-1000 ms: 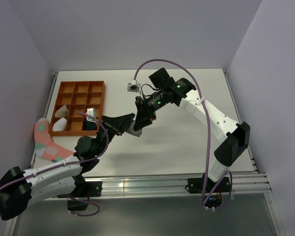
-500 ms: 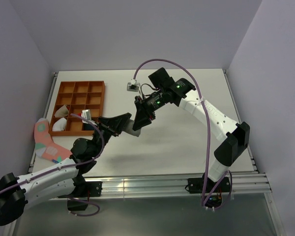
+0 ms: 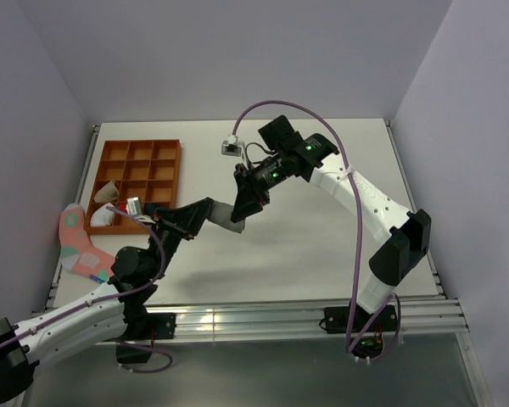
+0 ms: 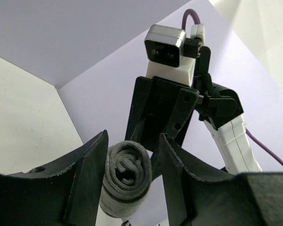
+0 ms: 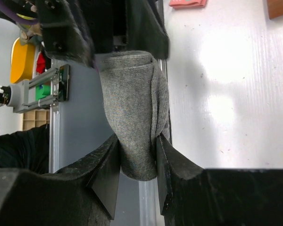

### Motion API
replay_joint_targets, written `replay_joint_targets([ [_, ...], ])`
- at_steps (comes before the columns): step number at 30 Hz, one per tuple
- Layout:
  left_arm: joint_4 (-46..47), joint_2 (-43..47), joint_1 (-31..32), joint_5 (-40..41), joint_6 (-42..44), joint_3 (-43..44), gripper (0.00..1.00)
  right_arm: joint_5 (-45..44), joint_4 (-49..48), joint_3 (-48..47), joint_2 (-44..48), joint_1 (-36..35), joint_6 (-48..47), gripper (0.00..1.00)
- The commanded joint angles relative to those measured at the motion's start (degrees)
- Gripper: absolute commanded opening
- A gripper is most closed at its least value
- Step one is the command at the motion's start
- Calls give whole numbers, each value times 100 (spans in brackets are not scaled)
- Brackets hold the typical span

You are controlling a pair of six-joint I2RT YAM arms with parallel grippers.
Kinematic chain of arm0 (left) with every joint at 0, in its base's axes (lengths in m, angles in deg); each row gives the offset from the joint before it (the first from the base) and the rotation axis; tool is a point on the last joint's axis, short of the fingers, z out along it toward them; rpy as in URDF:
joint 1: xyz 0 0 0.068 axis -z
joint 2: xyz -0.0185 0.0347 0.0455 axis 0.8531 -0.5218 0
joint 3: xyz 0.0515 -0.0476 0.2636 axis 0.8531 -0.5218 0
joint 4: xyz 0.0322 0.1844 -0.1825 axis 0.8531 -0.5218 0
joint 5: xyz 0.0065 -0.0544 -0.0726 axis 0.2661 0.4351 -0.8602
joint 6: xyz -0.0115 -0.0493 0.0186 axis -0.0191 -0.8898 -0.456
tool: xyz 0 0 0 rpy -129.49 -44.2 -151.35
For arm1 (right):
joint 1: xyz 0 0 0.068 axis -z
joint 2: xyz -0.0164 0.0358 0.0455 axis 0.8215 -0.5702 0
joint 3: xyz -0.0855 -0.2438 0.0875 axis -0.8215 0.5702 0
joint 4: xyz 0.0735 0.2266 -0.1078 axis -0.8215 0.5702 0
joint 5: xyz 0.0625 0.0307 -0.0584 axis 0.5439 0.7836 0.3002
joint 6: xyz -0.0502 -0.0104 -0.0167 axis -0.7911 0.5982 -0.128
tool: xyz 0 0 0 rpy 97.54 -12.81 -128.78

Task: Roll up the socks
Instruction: Adjust the sock.

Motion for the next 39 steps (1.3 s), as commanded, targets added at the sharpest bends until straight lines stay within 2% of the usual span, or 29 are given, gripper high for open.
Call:
replay_joint_targets([
  [1, -136, 338, -14, 158, 207, -35, 53, -165, 4, -187, -78, 102, 118, 0],
  [17, -717, 760, -5, 175, -144, -387, 55, -464, -171, -766, -166, 356, 513, 0],
  [30, 179, -170, 12, -176, -21, -27, 57, -604, -198, -908, -262, 313, 610, 0],
  [39, 293, -267, 21, -203, 31, 132, 57, -666, -224, -820, -227, 269, 593, 0],
])
